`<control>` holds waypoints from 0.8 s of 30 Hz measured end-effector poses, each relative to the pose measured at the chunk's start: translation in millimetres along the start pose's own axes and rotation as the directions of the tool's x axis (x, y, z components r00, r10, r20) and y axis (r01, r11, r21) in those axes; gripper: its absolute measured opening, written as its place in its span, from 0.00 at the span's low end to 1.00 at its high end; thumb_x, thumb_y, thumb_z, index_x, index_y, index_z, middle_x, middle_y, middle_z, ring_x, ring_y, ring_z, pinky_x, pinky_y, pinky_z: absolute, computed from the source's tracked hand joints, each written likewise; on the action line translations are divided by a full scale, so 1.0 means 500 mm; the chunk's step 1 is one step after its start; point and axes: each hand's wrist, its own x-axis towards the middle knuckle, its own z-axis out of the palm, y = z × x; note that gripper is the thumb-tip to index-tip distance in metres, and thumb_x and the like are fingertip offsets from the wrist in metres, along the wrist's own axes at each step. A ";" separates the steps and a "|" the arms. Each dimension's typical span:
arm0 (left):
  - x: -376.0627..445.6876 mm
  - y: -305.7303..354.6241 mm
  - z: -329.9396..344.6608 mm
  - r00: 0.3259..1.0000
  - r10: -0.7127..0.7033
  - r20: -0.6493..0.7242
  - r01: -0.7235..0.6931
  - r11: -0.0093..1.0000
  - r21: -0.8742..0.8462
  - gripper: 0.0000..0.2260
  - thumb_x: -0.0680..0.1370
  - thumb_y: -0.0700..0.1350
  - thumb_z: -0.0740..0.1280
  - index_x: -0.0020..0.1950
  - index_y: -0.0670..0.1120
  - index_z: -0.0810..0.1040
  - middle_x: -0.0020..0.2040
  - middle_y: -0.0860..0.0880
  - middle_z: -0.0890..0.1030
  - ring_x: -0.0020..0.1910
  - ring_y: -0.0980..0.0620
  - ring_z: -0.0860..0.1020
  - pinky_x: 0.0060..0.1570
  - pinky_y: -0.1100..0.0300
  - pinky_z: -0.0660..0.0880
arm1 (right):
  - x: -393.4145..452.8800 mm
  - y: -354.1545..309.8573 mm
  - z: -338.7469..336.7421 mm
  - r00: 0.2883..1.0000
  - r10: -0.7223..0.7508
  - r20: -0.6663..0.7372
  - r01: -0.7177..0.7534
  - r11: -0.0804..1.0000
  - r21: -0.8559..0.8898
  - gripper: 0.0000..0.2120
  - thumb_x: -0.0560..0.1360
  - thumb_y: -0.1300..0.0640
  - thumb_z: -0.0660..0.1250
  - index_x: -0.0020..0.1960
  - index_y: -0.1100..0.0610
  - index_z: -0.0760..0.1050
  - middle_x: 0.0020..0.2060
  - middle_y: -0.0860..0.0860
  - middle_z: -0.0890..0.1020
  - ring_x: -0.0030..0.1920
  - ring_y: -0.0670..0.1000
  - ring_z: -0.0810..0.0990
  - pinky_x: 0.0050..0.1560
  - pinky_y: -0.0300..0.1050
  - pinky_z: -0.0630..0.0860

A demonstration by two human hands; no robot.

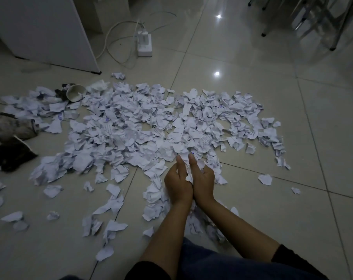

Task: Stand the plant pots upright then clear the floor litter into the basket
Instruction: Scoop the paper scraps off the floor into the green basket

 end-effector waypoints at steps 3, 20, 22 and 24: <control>0.008 0.025 -0.014 0.999 -0.007 -0.035 0.005 0.998 -0.061 0.23 0.82 0.52 0.57 0.29 0.45 0.73 0.27 0.50 0.77 0.26 0.60 0.74 0.26 0.65 0.68 | 0.003 -0.014 0.020 1.000 0.009 0.000 -0.009 1.000 0.027 0.27 0.80 0.56 0.66 0.23 0.51 0.63 0.17 0.42 0.67 0.20 0.40 0.65 0.25 0.34 0.62; 0.133 0.206 -0.278 0.934 0.012 -0.356 -0.044 0.996 -0.082 0.26 0.82 0.53 0.56 0.26 0.43 0.64 0.23 0.45 0.67 0.22 0.52 0.65 0.23 0.62 0.59 | -0.055 -0.208 0.311 0.945 -0.034 0.326 0.038 0.999 -0.004 0.27 0.79 0.48 0.66 0.26 0.56 0.61 0.20 0.50 0.63 0.22 0.48 0.62 0.25 0.41 0.58; 0.149 0.248 -0.323 0.919 0.029 -0.392 -0.069 0.994 -0.089 0.26 0.82 0.54 0.55 0.26 0.43 0.64 0.23 0.47 0.66 0.22 0.53 0.64 0.23 0.62 0.59 | -0.065 -0.246 0.356 0.933 -0.054 0.356 0.054 0.998 0.012 0.27 0.78 0.48 0.67 0.26 0.56 0.61 0.20 0.49 0.64 0.22 0.46 0.62 0.24 0.39 0.59; 0.164 0.294 -0.366 0.900 0.044 -0.433 -0.092 0.992 -0.090 0.26 0.82 0.53 0.56 0.26 0.43 0.63 0.23 0.48 0.66 0.22 0.53 0.64 0.23 0.62 0.58 | -0.075 -0.288 0.401 0.914 -0.091 0.395 0.085 0.996 0.034 0.27 0.79 0.49 0.67 0.26 0.56 0.61 0.20 0.50 0.65 0.21 0.45 0.63 0.24 0.38 0.60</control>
